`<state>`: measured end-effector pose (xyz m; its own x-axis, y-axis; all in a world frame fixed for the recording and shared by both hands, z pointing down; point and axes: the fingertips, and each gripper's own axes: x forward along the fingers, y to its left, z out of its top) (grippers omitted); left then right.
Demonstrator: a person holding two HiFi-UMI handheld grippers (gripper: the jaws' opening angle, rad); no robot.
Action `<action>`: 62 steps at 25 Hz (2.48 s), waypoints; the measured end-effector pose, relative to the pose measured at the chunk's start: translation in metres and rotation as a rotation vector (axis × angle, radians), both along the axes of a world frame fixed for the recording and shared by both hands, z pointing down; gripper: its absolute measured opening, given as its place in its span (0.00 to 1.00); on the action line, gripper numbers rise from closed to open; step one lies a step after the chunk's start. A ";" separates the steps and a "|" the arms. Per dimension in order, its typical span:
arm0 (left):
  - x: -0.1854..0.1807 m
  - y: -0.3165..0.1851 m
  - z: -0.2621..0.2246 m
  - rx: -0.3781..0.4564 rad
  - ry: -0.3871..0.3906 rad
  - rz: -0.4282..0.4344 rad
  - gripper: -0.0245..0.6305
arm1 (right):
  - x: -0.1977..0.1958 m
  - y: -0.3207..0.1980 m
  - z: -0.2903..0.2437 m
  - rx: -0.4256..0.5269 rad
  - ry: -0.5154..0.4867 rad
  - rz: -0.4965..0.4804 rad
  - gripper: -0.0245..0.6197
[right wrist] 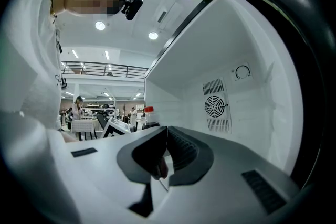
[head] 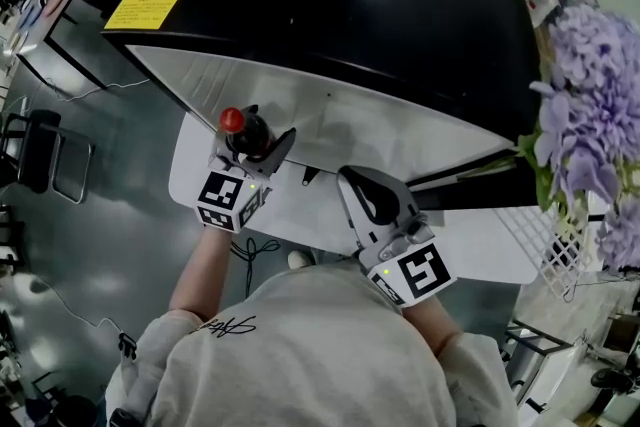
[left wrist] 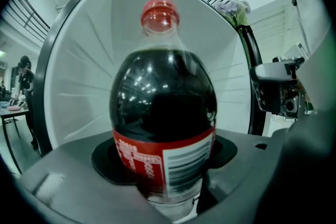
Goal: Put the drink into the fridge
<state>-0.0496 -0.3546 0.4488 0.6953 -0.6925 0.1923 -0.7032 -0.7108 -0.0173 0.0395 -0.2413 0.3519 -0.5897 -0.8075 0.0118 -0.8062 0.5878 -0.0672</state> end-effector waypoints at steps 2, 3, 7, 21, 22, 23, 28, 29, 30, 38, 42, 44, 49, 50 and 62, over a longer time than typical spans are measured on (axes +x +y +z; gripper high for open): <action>0.001 -0.004 0.001 0.001 -0.003 0.000 0.53 | 0.001 -0.001 0.000 -0.002 0.002 0.003 0.06; 0.001 -0.006 0.001 0.002 -0.004 0.001 0.53 | 0.001 -0.001 0.000 -0.003 0.003 0.004 0.06; 0.004 -0.014 0.002 0.000 0.000 0.002 0.53 | 0.003 -0.003 0.001 -0.005 0.004 0.010 0.06; 0.012 -0.041 0.011 -0.006 -0.011 -0.009 0.53 | 0.007 -0.008 -0.001 -0.003 0.013 0.014 0.06; 0.013 -0.043 0.012 -0.007 -0.014 -0.010 0.53 | 0.007 -0.008 -0.001 -0.003 0.013 0.015 0.06; 0.013 -0.045 0.013 -0.008 -0.016 -0.011 0.53 | 0.008 -0.009 -0.001 -0.003 0.013 0.016 0.06; 0.018 -0.054 0.018 -0.009 -0.027 -0.012 0.53 | 0.010 -0.011 0.000 -0.006 0.016 0.019 0.06; 0.019 -0.055 0.019 -0.010 -0.029 -0.013 0.53 | 0.010 -0.011 0.000 -0.007 0.016 0.020 0.06; 0.020 -0.057 0.020 -0.009 -0.030 -0.013 0.53 | 0.011 -0.011 0.000 -0.008 0.017 0.021 0.06; 0.025 -0.069 0.025 -0.006 -0.038 -0.016 0.53 | 0.013 -0.014 0.001 -0.012 0.018 0.025 0.06; 0.023 -0.074 0.029 -0.014 -0.036 -0.025 0.53 | 0.012 -0.015 0.001 -0.012 0.018 0.026 0.06; 0.022 -0.076 0.030 -0.017 -0.030 -0.027 0.53 | 0.013 -0.016 0.001 -0.012 0.018 0.028 0.06; 0.024 -0.081 0.031 -0.007 -0.036 -0.031 0.53 | 0.014 -0.018 0.001 -0.015 0.021 0.034 0.06; 0.024 -0.082 0.031 -0.005 -0.036 -0.033 0.53 | 0.014 -0.018 0.002 -0.015 0.024 0.033 0.06; 0.025 -0.090 0.031 0.005 -0.045 -0.033 0.53 | 0.014 -0.018 0.000 -0.012 0.034 0.035 0.06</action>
